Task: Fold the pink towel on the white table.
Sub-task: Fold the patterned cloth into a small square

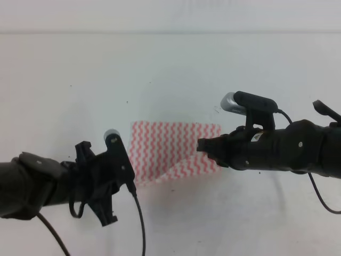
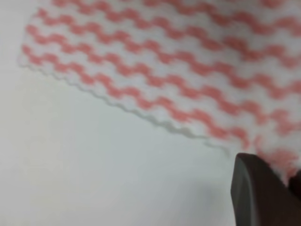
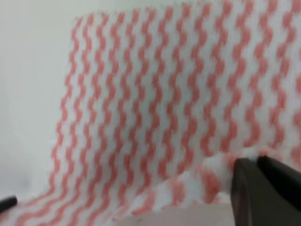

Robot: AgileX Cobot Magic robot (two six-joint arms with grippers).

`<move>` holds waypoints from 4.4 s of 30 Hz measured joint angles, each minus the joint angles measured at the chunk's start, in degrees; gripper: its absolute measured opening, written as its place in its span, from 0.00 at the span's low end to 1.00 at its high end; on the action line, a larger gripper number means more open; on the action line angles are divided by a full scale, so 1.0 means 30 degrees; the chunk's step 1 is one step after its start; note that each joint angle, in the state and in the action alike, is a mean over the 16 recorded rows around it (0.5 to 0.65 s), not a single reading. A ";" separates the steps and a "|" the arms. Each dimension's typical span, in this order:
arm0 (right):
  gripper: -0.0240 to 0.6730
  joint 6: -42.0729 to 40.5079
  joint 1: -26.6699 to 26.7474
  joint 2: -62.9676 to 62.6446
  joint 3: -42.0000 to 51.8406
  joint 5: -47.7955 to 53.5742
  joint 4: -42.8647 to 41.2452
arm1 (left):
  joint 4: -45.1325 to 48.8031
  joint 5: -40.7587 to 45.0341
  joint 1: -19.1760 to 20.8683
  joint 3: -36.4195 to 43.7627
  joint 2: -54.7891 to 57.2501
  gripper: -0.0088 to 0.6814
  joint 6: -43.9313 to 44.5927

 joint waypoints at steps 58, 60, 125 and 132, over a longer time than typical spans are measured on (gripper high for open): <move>0.01 0.0000 -0.0753 0.1757 -0.1442 -0.0561 -0.0045 | -0.2896 -0.2357 -0.0001 -0.4528 0.3721 0.01 -0.1924; 0.01 0.0000 -0.0753 0.1787 -0.1460 -0.0570 -0.0061 | -0.2896 -0.2357 -0.0001 -0.4587 0.3776 0.01 -0.1918; 0.01 -0.0131 -0.0753 0.2113 -0.1982 -0.0540 -0.0262 | -0.2923 -0.2833 -0.0007 -0.5603 0.4628 0.01 -0.1754; 0.01 -0.0160 -0.0865 0.2124 -0.2276 -0.0486 -0.0470 | -0.2912 -0.2929 -0.0005 -0.6019 0.4590 0.01 -0.1886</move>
